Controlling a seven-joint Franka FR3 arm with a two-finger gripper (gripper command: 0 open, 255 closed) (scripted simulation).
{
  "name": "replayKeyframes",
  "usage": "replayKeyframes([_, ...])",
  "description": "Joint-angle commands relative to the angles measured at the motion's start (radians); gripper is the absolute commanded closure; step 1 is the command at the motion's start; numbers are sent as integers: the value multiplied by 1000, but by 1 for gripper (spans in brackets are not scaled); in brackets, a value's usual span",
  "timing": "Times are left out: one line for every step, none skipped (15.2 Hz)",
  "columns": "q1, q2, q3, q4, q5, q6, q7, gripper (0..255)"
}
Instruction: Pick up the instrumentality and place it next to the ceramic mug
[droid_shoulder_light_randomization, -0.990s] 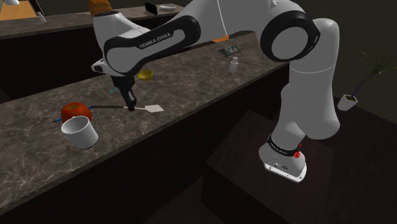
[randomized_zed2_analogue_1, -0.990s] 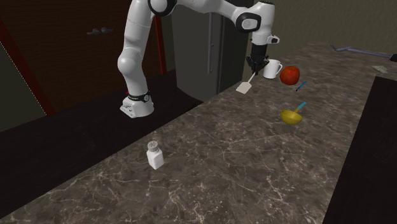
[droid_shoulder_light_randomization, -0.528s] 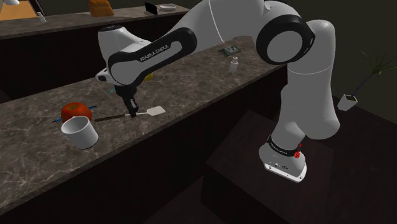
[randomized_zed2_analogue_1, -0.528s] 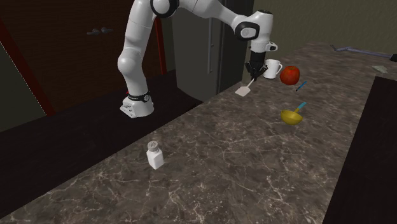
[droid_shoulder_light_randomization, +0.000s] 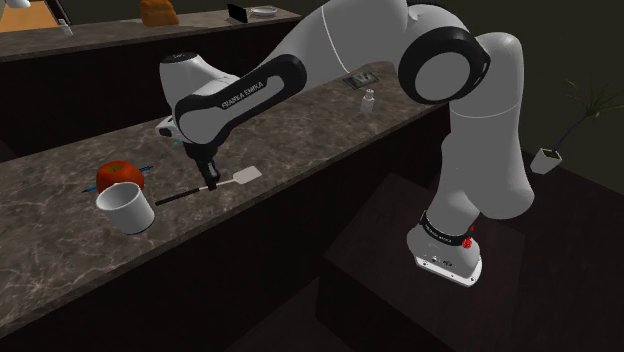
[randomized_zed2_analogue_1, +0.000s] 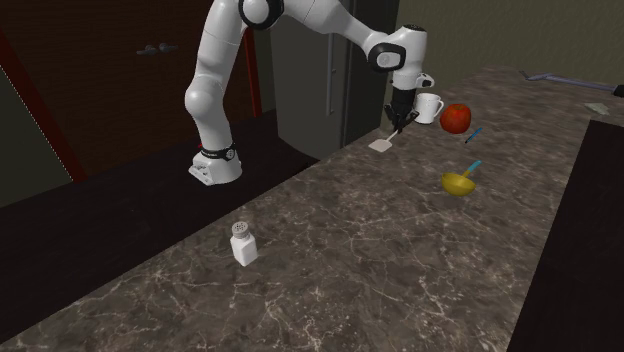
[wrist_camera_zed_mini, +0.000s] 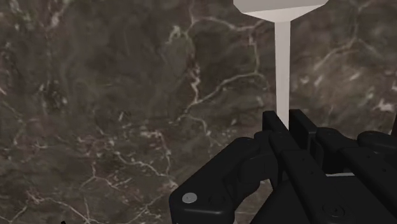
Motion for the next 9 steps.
replayKeyframes([0, 0, 0, 0, 0, 0, 0, 255])
replayKeyframes([0, 0, 0, 0, 0, 0, 0, 255])
replayKeyframes([0, 0, 0, 0, 0, 0, 0, 255])
replayKeyframes([0, 0, 0, 0, 0, 0, 0, 255])
replayKeyframes([0, 0, 0, 0, 0, 0, 0, 0])
replayKeyframes([0, 0, 0, 0, 0, 0, 0, 0])
replayKeyframes([0, 0, 0, 0, 0, 0, 0, 0])
replayKeyframes([0, 0, 0, 0, 0, 0, 0, 0])
replayKeyframes([0, 0, 0, 0, 0, 0, 0, 0])
